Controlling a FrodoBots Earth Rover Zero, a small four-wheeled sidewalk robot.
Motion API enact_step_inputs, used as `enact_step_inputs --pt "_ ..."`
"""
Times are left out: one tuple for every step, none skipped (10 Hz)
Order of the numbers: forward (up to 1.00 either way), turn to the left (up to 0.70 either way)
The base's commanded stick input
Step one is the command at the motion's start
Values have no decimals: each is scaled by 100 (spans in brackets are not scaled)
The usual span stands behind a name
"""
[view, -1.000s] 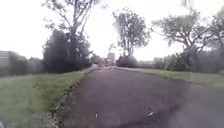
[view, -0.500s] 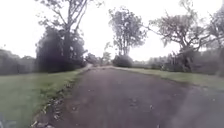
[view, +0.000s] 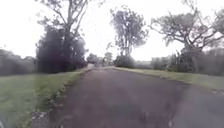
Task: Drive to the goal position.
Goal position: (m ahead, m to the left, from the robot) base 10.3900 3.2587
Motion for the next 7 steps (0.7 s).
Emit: enact_step_inputs --pt "85 -6" --pt "85 0" --pt "85 0" --pt "85 0" --pt "85 0" --pt "85 0" --pt "85 0"
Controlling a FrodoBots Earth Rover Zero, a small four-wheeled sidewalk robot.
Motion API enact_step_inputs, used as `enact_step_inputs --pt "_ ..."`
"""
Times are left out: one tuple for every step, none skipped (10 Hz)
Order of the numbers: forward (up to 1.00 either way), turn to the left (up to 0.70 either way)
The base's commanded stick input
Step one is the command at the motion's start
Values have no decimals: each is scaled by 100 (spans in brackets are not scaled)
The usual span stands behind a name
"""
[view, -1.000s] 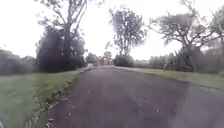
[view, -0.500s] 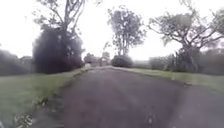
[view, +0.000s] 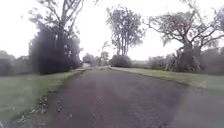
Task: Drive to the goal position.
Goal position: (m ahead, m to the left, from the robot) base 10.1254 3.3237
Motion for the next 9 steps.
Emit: enact_step_inputs --pt "85 0" --pt "85 0" --pt "85 0" --pt "85 0" --pt "85 0" --pt "85 0" --pt "85 0" --pt "85 -4" --pt "85 -8"
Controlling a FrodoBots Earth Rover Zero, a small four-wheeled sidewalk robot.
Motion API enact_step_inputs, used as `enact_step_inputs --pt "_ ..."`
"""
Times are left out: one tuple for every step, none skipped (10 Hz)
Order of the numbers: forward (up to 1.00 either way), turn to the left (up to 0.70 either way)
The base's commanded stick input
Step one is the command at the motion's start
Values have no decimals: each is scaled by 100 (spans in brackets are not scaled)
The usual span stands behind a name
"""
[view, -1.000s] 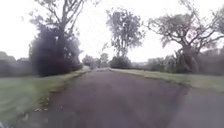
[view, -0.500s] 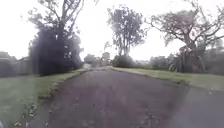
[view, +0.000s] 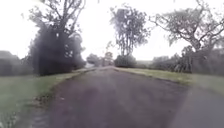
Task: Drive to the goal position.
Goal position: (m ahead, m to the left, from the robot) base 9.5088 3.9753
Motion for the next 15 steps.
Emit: enact_step_inputs --pt "85 -13" --pt "85 -17" --pt "85 -22" --pt "85 -26" --pt "85 -30" --pt "85 -34" --pt "85 -34" --pt "85 -34" --pt "85 -33" --pt "85 -26" --pt "85 -19" --pt "85 -11" --pt "85 -4" --pt "85 -1" --pt "85 0"
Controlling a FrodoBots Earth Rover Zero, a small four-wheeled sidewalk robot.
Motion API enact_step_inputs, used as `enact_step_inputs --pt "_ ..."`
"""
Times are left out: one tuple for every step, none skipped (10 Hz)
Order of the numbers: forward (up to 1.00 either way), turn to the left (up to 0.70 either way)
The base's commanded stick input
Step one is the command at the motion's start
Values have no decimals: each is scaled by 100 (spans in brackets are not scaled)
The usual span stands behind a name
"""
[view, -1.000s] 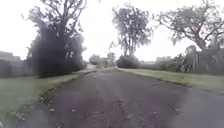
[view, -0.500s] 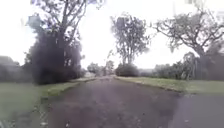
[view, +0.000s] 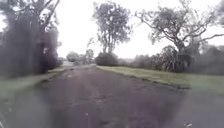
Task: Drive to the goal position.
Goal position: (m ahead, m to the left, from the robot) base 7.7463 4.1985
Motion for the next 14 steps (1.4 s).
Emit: enact_step_inputs --pt "85 0" --pt "85 0" --pt "85 0" --pt "85 0" --pt "85 0" --pt "85 0" --pt "85 0" --pt "85 0" --pt "85 1" --pt "85 8" --pt "85 34" --pt "85 29" --pt "85 17" --pt "85 5"
